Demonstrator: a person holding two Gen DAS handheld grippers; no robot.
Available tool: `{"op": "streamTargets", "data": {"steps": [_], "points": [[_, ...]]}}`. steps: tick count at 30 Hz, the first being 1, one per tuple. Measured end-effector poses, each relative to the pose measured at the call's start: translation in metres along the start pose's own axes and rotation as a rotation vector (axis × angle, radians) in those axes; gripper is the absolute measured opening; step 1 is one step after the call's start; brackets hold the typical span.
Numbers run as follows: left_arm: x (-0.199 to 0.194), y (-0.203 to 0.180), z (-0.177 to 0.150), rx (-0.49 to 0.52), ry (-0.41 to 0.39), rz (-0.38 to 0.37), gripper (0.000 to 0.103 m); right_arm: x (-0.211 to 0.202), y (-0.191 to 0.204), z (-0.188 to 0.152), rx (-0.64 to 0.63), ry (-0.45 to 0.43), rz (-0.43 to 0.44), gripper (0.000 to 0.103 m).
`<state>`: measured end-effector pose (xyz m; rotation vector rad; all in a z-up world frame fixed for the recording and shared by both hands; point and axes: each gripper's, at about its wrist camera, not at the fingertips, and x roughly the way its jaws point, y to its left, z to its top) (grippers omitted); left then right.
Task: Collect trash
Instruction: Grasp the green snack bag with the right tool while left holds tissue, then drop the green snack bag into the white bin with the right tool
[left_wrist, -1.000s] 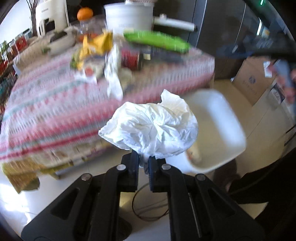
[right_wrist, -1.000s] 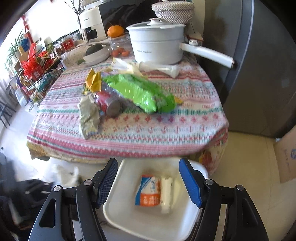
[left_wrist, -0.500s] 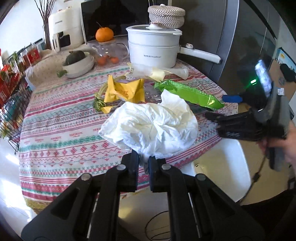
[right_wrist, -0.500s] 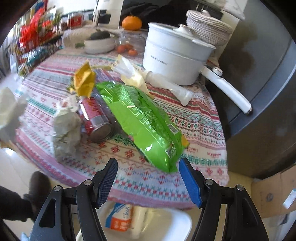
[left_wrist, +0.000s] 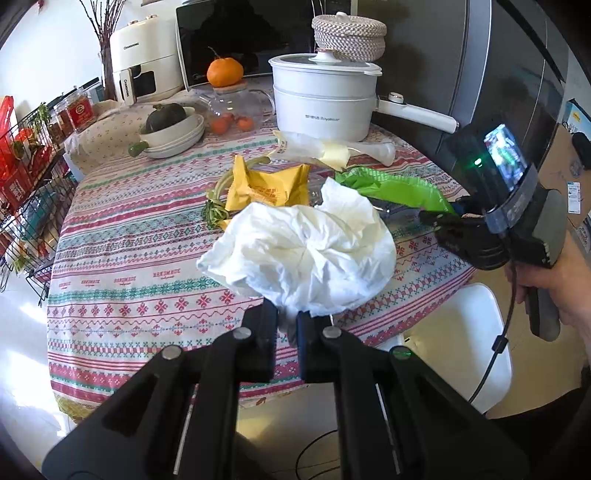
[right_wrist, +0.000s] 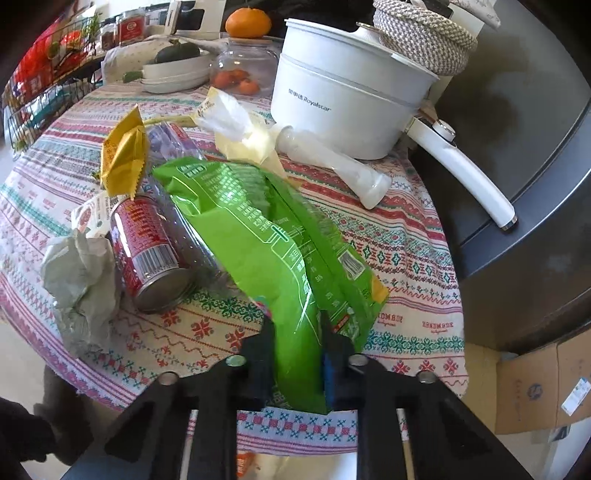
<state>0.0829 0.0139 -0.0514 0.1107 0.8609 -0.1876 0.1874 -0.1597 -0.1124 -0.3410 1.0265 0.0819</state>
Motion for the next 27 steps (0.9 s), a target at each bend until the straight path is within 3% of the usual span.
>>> {"op": "streamTargets", "data": {"steps": [3, 10, 19, 27], "points": [[-0.003, -0.002, -0.002, 0.005, 0.001, -0.007, 0.01, -0.013, -0.005, 0.0, 0.026, -0.021, 0.023, 0.012], [-0.012, -0.01, -0.006, 0.029, -0.016, -0.028, 0.01, -0.059, -0.029, -0.015, 0.13, -0.073, 0.19, 0.01], [-0.016, -0.032, -0.011, 0.074, 0.004, -0.111, 0.01, -0.115, -0.064, -0.064, 0.283, -0.102, 0.338, 0.009], [-0.018, -0.072, -0.025, 0.163, 0.039, -0.212, 0.01, -0.154, -0.077, -0.118, 0.326, -0.105, 0.382, 0.009]]}}
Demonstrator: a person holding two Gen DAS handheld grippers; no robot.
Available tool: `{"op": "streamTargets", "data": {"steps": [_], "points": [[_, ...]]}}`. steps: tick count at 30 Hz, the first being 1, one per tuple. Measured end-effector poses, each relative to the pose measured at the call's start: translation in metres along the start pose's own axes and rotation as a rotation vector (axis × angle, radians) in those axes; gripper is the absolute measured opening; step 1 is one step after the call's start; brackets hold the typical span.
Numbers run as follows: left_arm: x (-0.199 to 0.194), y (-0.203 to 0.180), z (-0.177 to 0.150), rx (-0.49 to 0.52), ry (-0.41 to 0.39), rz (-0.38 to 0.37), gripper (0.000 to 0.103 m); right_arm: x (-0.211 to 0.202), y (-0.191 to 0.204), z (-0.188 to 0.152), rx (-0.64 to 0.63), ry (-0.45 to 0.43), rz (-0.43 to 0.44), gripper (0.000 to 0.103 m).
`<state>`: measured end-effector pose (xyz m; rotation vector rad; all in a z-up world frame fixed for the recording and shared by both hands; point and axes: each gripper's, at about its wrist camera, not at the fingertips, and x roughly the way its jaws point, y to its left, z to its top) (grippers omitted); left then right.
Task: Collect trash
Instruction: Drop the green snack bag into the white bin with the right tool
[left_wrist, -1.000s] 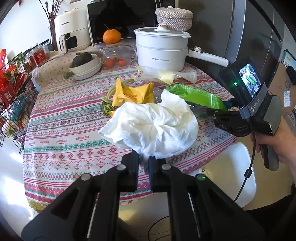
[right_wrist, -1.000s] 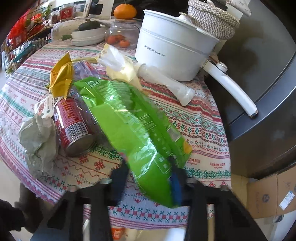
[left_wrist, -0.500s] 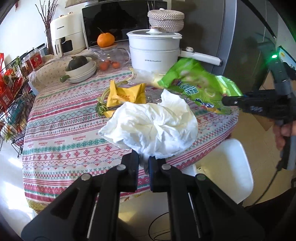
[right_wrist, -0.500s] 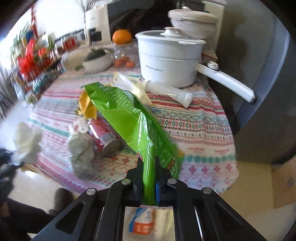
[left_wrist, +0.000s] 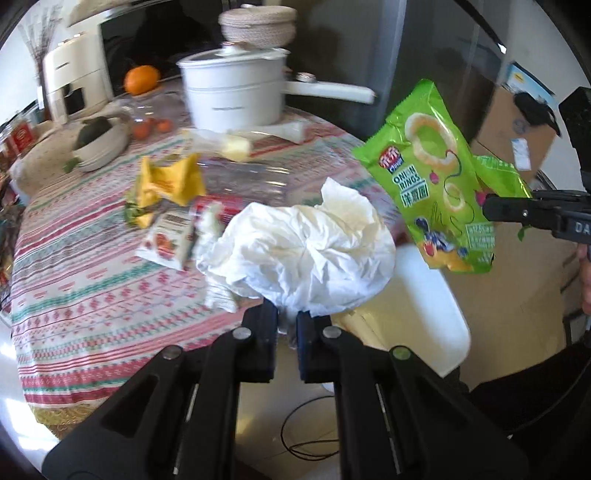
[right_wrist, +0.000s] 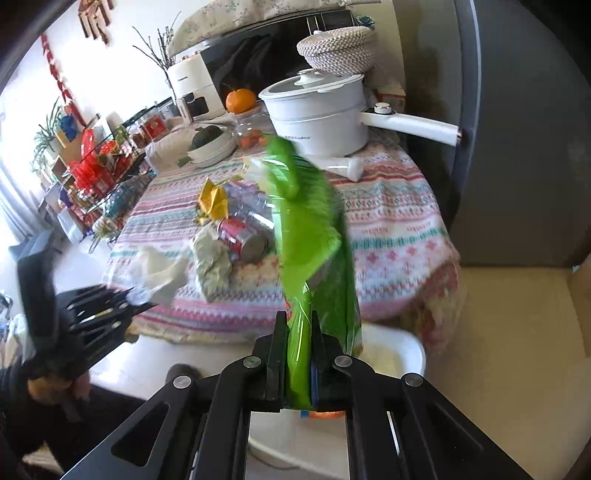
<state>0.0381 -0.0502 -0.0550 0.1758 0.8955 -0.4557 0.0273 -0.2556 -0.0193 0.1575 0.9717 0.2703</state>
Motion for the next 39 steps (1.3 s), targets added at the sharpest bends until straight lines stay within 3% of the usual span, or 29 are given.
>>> {"op": "streamTargets", "data": {"steps": [5, 12, 22, 28, 32, 39], "points": [[0.012, -0.037, -0.012, 0.093, 0.067, -0.064, 0.01, -0.016, -0.011, -0.034, 0.018, 0.029, 0.009, 0.009], [0.041, -0.075, -0.028, 0.173, 0.17, -0.092, 0.01, -0.004, -0.032, -0.066, 0.086, 0.104, 0.054, 0.009], [0.064, -0.083, -0.034, 0.174, 0.227, -0.064, 0.014, 0.0, -0.032, -0.066, 0.094, 0.1, 0.1, 0.009], [0.063, -0.078, -0.031, 0.164, 0.215, -0.05, 0.036, 0.012, -0.029, -0.062, 0.09, 0.12, 0.094, 0.009], [0.055, -0.077, -0.029, 0.166, 0.19, -0.035, 0.058, 0.017, -0.029, -0.061, 0.098, 0.131, 0.094, 0.009], [0.041, -0.069, -0.023, 0.15, 0.156, -0.009, 0.07, 0.024, -0.03, -0.059, 0.111, 0.141, 0.076, 0.01]]}}
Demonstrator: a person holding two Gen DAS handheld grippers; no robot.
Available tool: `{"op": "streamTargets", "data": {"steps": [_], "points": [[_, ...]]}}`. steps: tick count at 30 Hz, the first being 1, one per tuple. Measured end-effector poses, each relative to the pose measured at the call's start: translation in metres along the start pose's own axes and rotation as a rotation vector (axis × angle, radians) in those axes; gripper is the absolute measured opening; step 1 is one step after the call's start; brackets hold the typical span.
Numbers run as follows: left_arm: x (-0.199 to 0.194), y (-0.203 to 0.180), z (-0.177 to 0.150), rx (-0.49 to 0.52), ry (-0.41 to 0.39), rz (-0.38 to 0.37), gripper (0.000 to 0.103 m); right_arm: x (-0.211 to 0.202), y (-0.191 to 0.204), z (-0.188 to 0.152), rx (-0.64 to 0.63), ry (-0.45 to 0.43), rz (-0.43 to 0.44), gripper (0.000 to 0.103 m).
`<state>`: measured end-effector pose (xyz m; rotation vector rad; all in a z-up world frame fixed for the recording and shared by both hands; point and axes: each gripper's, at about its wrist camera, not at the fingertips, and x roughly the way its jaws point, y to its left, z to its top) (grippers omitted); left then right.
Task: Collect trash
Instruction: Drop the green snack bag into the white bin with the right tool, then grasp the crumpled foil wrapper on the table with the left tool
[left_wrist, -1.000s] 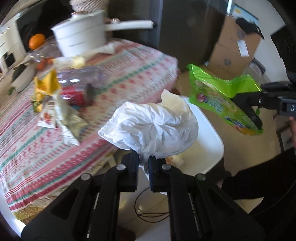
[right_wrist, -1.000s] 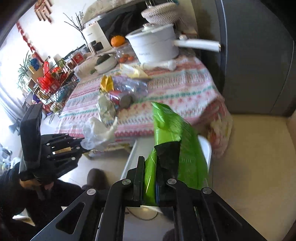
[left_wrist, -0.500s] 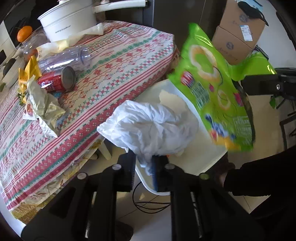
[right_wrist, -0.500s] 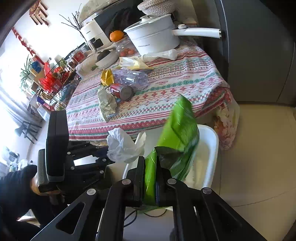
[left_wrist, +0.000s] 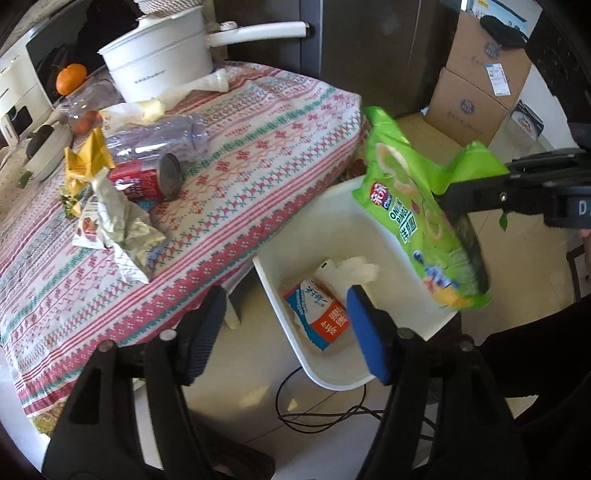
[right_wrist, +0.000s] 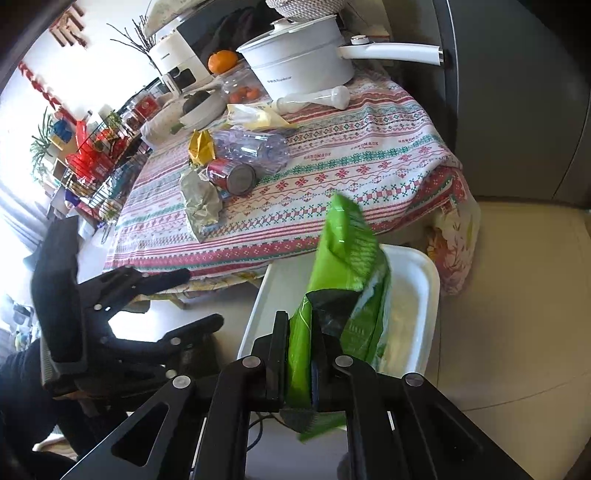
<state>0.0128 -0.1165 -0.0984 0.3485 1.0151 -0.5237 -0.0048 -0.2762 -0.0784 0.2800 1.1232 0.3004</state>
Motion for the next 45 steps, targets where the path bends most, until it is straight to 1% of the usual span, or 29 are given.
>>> {"op": "streamTargets", "data": {"steps": [1, 3, 4, 5, 7, 10, 13, 16, 18, 19, 20, 22, 25, 28, 32, 34, 37, 40, 45], "points": [[-0.002, 0.002, 0.0, -0.007, -0.004, 0.005, 0.07, 0.001, 0.0, 0.001, 0.002, 0.001, 0.001, 0.013], [-0.003, 0.006, 0.001, -0.017, -0.01, 0.017, 0.075, 0.002, -0.001, 0.002, 0.015, 0.0, 0.001, 0.015], [-0.005, 0.009, 0.002, -0.024, -0.015, 0.029, 0.078, 0.002, -0.002, 0.003, 0.027, -0.002, -0.002, 0.029], [-0.006, 0.012, 0.002, -0.033, -0.022, 0.042, 0.08, 0.001, -0.002, 0.004, 0.036, -0.008, -0.011, 0.047], [-0.01, 0.017, 0.003, -0.046, -0.028, 0.061, 0.08, -0.005, -0.002, 0.007, 0.042, -0.04, -0.031, 0.062], [-0.014, 0.026, 0.005, -0.073, -0.039, 0.085, 0.082, -0.013, 0.002, 0.011, 0.031, -0.07, -0.037, 0.064], [-0.019, 0.038, 0.006, -0.11, -0.052, 0.111, 0.084, -0.017, 0.006, 0.016, 0.021, -0.093, -0.066, 0.073], [-0.024, 0.049, 0.007, -0.143, -0.062, 0.134, 0.085, -0.016, 0.011, 0.02, 0.011, -0.099, -0.093, 0.075], [-0.028, 0.054, 0.007, -0.15, -0.073, 0.146, 0.089, -0.015, 0.014, 0.024, 0.007, -0.1, -0.115, 0.079], [-0.029, 0.057, 0.007, -0.147, -0.078, 0.159, 0.093, -0.014, 0.016, 0.026, 0.003, -0.104, -0.126, 0.08], [-0.032, 0.062, 0.008, -0.143, -0.084, 0.185, 0.097, -0.014, 0.018, 0.028, -0.001, -0.109, -0.136, 0.081], [-0.035, 0.071, 0.009, -0.143, -0.093, 0.231, 0.099, -0.015, 0.021, 0.031, -0.008, -0.118, -0.149, 0.083], [-0.041, 0.088, 0.015, -0.17, -0.098, 0.303, 0.102, -0.018, 0.026, 0.038, -0.031, -0.148, -0.185, 0.084], [-0.048, 0.1, 0.019, -0.185, -0.113, 0.361, 0.102, -0.018, 0.033, 0.046, -0.06, -0.172, -0.225, 0.084], [-0.055, 0.113, 0.025, -0.194, -0.148, 0.414, 0.103, -0.015, 0.043, 0.058, -0.075, -0.184, -0.224, 0.084], [-0.056, 0.12, 0.029, -0.204, -0.152, 0.431, 0.103, -0.013, 0.051, 0.065, -0.091, -0.196, -0.226, 0.084], [-0.054, 0.13, 0.033, -0.234, -0.147, 0.432, 0.103, -0.008, 0.062, 0.076, -0.104, -0.211, -0.229, 0.084], [-0.049, 0.139, 0.038, -0.266, -0.146, 0.418, 0.103, -0.002, 0.071, 0.087, -0.103, -0.213, -0.227, 0.084], [-0.035, 0.158, 0.047, -0.335, -0.109, 0.344, 0.102, 0.01, 0.08, 0.104, -0.108, -0.219, -0.25, 0.084]]}}
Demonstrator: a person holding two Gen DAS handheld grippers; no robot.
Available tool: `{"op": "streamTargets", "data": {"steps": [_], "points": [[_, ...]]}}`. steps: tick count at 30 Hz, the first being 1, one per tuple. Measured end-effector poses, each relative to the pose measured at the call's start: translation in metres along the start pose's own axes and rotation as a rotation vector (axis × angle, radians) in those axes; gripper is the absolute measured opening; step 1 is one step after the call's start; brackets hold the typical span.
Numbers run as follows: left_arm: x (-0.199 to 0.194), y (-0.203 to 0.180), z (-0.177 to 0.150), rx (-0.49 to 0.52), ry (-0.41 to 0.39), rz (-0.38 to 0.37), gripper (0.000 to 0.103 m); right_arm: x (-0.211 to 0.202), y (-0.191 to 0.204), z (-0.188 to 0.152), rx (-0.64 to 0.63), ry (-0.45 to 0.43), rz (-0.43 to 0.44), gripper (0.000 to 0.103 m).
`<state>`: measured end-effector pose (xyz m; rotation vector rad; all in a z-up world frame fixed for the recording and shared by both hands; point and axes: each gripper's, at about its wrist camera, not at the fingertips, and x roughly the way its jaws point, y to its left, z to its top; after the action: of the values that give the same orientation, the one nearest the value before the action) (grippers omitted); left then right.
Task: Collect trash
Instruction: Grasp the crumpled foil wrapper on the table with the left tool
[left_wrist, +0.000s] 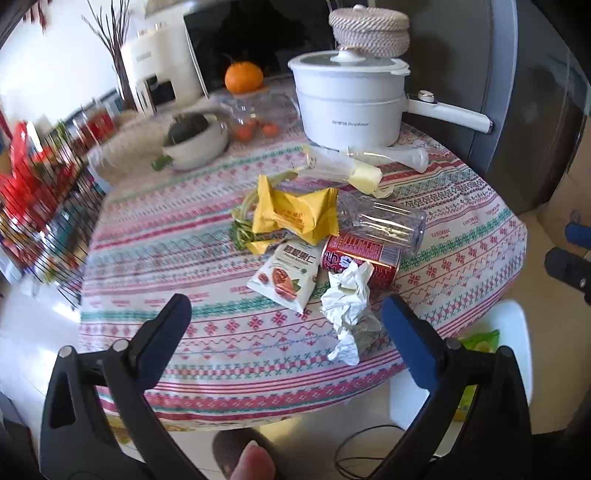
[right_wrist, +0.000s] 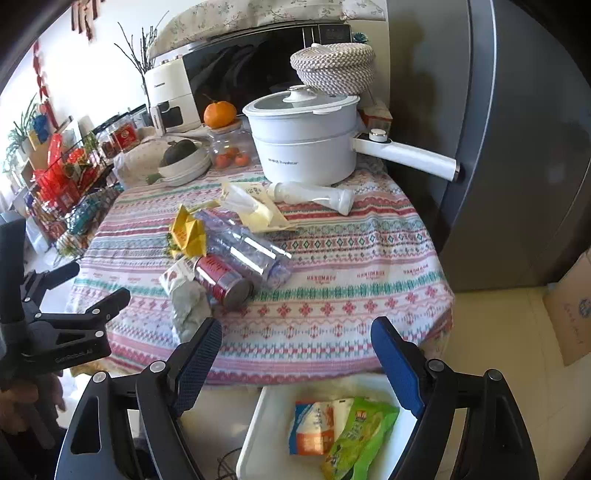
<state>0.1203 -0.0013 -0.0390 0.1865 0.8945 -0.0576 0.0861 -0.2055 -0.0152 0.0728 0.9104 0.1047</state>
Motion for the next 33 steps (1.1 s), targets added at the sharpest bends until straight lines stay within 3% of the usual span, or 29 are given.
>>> {"op": "streamTargets", "data": {"steps": [9, 16, 19, 23, 25, 28, 31, 33], "points": [[0.035, 0.024, 0.027, -0.128, 0.063, -0.11, 0.099, 0.029, -0.008, 0.02, 0.042, 0.024, -0.051, 0.084], [0.069, 0.032, 0.032, -0.252, 0.173, -0.259, 0.072, 0.046, -0.012, 0.023, 0.085, 0.06, -0.041, 0.084], [0.07, 0.021, 0.025, -0.219, 0.218, -0.328, 0.068, 0.049, -0.01, 0.02, 0.086, 0.073, -0.032, 0.084], [0.067, -0.004, 0.009, -0.075, 0.251, -0.327, 0.068, 0.05, -0.009, 0.017, 0.08, 0.091, -0.02, 0.084], [0.074, -0.01, 0.004, -0.057, 0.277, -0.325, 0.066, 0.051, -0.01, 0.017, 0.077, 0.092, -0.022, 0.084], [0.091, -0.017, -0.002, -0.051, 0.319, -0.303, 0.053, 0.051, -0.01, 0.016, 0.081, 0.096, -0.022, 0.084], [0.104, -0.022, -0.007, -0.062, 0.349, -0.315, 0.032, 0.052, -0.011, 0.014, 0.082, 0.103, -0.024, 0.084], [0.104, -0.025, -0.008, -0.055, 0.34, -0.328, 0.029, 0.053, -0.01, 0.012, 0.081, 0.109, -0.027, 0.084]]}}
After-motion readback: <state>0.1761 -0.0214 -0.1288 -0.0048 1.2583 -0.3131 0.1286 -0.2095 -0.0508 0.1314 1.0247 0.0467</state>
